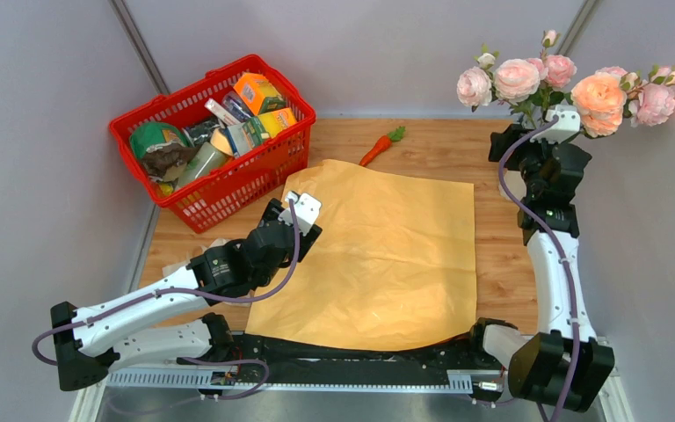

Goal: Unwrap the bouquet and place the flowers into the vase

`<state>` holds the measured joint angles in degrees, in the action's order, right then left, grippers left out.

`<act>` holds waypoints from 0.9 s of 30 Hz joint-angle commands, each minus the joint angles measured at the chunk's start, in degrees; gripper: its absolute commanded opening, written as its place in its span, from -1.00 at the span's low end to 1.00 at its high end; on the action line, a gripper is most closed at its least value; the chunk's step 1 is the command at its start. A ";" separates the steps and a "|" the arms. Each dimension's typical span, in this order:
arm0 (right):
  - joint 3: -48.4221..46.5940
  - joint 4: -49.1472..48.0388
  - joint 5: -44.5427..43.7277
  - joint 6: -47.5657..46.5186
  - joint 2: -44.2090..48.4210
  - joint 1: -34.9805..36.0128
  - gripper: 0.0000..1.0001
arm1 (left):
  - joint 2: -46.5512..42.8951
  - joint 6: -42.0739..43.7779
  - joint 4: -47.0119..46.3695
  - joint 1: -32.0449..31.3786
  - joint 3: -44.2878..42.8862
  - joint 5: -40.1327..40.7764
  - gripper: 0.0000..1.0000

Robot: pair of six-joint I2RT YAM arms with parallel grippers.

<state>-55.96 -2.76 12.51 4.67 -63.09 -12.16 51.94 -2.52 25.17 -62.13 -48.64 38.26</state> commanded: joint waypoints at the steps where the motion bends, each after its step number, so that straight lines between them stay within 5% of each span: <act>1: -4.50 5.65 2.34 -0.62 5.42 0.39 0.48 | -0.09 1.03 -0.56 0.08 -0.22 0.85 0.46; 15: -16.71 12.17 9.81 -0.62 12.29 1.53 0.51 | -0.88 1.03 -0.47 0.08 -0.22 0.68 0.46; 22: -19.72 3.31 12.70 -13.69 10.44 2.23 0.80 | -1.05 1.03 -0.21 0.08 -0.40 0.85 0.46; 27: -18.21 -3.83 14.73 -25.04 7.55 2.85 0.83 | -1.23 0.94 -0.47 0.08 -0.14 0.76 0.46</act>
<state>-74.28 0.16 23.70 -8.03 -52.58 -9.98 51.68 -2.44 25.34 -62.13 -48.64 38.26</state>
